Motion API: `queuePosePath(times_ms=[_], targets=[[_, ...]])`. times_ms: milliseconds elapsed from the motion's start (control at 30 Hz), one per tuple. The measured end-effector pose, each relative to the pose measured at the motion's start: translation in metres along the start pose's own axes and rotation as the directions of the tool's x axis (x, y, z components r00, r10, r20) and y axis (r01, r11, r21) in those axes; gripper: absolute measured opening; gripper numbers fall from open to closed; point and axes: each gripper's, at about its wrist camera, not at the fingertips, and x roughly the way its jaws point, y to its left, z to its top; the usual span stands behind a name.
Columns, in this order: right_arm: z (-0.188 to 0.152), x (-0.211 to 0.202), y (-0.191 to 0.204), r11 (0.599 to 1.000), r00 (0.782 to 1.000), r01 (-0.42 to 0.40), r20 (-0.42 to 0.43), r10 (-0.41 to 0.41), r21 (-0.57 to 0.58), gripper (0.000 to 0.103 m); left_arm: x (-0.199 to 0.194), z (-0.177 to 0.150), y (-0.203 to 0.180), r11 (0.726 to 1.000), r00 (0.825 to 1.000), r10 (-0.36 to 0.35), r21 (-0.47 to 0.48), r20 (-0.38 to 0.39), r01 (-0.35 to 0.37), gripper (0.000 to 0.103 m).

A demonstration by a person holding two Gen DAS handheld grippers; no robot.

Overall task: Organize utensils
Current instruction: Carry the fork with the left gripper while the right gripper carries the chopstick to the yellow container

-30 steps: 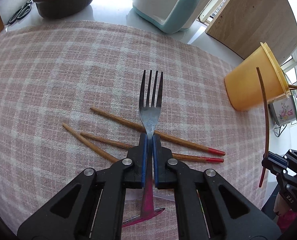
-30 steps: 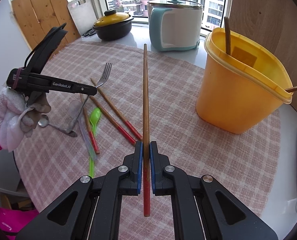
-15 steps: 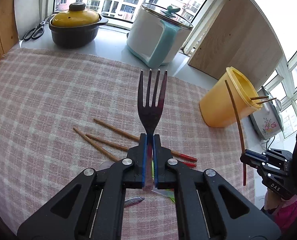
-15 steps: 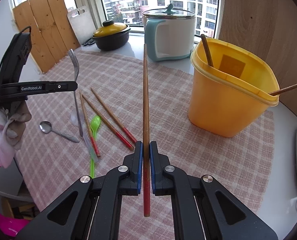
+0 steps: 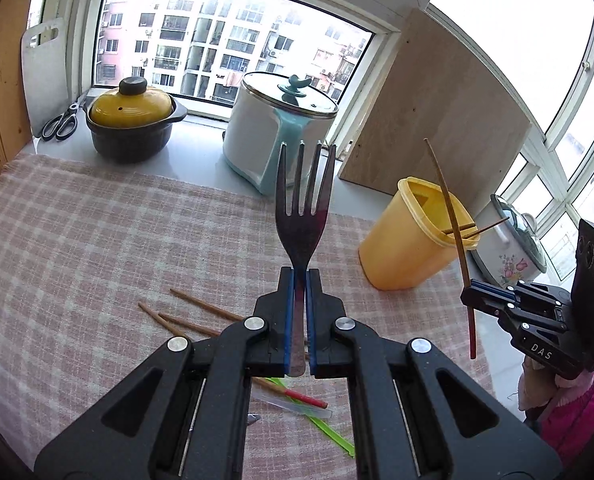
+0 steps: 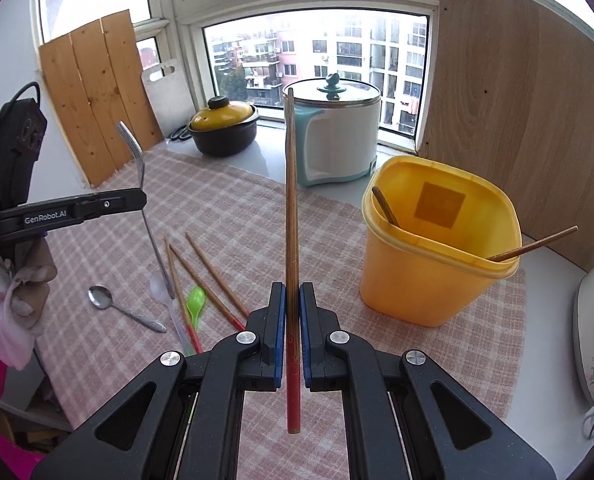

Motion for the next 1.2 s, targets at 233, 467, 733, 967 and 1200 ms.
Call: queuePosePath(times_ms=[233, 467, 733, 967, 1200], targets=[[0.029, -0.019, -0.018, 1.0, 0.996, 0.029, 0.087, -0.029, 0.003, 0.005, -0.009, 0.039, -0.038, 0.997, 0.997, -0.046, 0.07, 0.059, 0.042, 0.003], [0.05, -0.024, -0.052, 0.996, 0.989, 0.082, 0.122, -0.085, 0.03, 0.005, 0.005, 0.075, -0.082, 0.987, 0.992, -0.102, 0.131, 0.078, 0.091, 0.003], [0.065, -0.015, -0.092, 0.991, 0.986, 0.114, 0.115, -0.122, 0.074, 0.005, 0.032, 0.108, -0.123, 0.976, 0.985, -0.147, 0.173, 0.086, 0.131, 0.003], [0.069, 0.003, -0.114, 0.986, 0.986, 0.128, 0.097, -0.139, 0.111, 0.005, 0.065, 0.123, -0.146, 0.971, 0.984, -0.169, 0.178, 0.055, 0.157, 0.003], [0.073, 0.018, -0.129, 0.981, 0.985, 0.137, 0.087, -0.15, 0.14, 0.005, 0.092, 0.126, -0.154, 0.973, 0.987, -0.161, 0.168, 0.022, 0.156, 0.003]])
